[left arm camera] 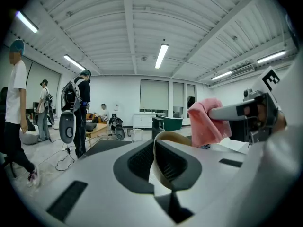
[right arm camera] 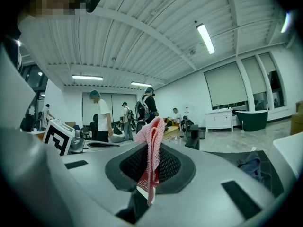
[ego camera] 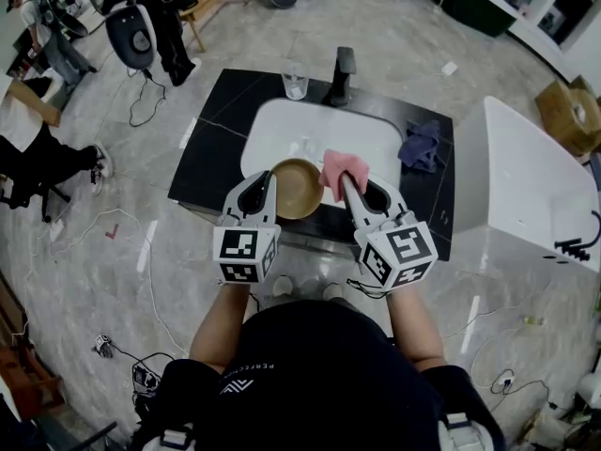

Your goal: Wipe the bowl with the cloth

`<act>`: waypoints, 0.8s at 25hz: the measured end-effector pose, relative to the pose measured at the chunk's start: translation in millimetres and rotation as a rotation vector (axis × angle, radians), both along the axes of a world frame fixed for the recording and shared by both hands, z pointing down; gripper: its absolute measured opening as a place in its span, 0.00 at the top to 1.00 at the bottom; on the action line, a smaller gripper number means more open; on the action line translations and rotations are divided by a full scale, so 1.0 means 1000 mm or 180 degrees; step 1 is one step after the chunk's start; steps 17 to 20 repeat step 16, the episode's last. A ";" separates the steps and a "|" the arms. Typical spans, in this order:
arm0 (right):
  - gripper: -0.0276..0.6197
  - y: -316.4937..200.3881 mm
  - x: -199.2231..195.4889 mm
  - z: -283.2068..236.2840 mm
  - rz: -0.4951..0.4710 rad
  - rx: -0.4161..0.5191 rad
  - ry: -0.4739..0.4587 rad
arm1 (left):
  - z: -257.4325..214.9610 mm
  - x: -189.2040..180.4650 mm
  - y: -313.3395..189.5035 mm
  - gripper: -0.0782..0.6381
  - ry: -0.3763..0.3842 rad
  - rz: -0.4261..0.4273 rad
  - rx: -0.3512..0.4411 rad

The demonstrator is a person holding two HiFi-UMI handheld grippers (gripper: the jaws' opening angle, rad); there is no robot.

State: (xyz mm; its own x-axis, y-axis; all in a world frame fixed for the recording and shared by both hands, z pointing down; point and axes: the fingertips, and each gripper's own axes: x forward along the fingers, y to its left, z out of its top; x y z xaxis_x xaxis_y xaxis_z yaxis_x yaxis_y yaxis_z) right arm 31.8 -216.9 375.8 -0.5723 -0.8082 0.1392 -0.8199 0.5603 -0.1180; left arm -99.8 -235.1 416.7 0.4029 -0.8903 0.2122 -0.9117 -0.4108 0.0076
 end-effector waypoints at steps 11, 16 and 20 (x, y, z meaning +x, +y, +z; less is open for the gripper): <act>0.88 0.000 -0.001 0.000 0.0014 0.0012 -0.0005 | -0.003 -0.006 -0.001 0.87 0.0010 -0.0035 0.0040; 0.88 0.001 0.001 -0.004 0.0027 0.0024 -0.0023 | -0.004 -0.005 0.000 0.87 0.0020 -0.0034 0.0021; 0.88 0.001 0.001 -0.004 0.0027 0.0024 -0.0023 | -0.004 -0.005 0.000 0.87 0.0020 -0.0034 0.0021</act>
